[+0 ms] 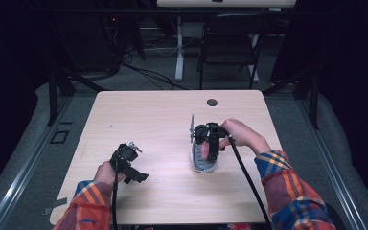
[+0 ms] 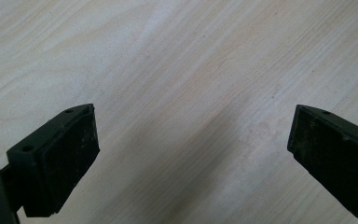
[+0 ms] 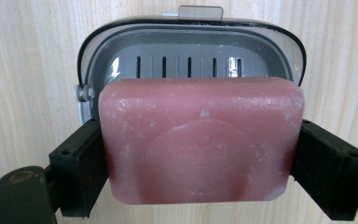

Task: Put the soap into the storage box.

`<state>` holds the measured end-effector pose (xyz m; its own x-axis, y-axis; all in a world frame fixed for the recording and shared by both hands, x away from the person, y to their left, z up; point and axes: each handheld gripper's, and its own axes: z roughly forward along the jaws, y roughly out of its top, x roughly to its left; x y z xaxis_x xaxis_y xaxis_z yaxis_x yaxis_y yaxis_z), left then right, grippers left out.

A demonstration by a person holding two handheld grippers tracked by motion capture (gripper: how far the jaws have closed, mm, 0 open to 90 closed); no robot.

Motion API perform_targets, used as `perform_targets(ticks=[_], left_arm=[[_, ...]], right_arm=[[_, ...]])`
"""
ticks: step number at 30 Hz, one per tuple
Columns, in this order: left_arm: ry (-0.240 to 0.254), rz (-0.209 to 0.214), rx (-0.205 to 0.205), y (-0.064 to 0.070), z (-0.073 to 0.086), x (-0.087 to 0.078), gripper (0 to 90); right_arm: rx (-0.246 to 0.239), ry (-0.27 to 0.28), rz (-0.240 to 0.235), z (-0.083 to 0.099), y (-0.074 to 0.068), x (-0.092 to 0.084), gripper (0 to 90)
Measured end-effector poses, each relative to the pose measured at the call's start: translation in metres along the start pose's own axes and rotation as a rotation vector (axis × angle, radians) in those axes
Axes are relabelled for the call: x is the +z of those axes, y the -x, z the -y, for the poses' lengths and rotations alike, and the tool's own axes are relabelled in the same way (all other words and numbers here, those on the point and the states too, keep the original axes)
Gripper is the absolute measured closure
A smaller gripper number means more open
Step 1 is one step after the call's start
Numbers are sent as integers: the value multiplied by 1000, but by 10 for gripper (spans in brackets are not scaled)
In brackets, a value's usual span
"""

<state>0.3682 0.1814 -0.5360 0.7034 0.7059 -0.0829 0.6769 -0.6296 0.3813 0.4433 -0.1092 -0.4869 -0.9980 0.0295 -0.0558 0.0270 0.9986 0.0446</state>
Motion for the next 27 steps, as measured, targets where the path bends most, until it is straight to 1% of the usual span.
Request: perform_targets(ticks=[1, 6, 10, 18, 24, 27], left_arm=[[2, 0, -2, 0, 0, 0, 18], [0, 0, 1, 0, 0, 0, 18], [2, 0, -1, 0, 0, 0, 18], [-2, -1, 2, 0, 0, 0, 18], [-1, 1, 3, 0, 0, 0, 18], [-1, 1, 3, 0, 0, 0, 18]], right_arm=[[1, 5, -6, -1, 1, 2, 131], [-4, 9, 1, -3, 0, 5, 131], [-3, -9, -5, -2, -1, 10, 130], [1, -8, -6, 0, 1, 13, 130], [-6, -29, -27, 0, 1, 18, 129], [-1, -30, -33, 1, 1, 20, 125]])
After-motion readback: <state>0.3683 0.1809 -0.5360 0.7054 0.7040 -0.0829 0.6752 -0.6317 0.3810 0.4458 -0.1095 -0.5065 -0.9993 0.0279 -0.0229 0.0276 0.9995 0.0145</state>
